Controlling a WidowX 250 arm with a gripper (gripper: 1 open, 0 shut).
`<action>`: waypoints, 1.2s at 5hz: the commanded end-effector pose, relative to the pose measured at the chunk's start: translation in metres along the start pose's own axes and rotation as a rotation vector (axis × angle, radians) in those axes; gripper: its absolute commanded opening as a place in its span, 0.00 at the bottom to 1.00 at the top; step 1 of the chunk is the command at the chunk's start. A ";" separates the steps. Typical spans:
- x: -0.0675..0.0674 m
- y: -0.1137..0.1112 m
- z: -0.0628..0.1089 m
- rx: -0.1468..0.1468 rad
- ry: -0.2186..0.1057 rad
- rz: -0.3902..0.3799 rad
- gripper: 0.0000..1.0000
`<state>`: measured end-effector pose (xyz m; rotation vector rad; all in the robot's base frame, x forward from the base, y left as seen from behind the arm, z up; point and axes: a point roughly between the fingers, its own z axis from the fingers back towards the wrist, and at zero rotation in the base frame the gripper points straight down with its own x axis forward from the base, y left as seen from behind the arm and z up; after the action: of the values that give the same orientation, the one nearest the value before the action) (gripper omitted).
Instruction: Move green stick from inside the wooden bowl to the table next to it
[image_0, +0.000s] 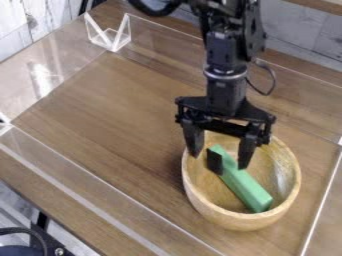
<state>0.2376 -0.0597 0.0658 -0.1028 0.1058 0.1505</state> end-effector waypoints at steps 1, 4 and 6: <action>0.003 -0.003 -0.001 0.000 -0.028 0.001 1.00; 0.003 -0.005 -0.012 0.014 -0.015 0.012 1.00; 0.003 -0.005 -0.010 0.016 -0.004 0.019 1.00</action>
<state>0.2377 -0.0628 0.0537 -0.0848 0.1155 0.1820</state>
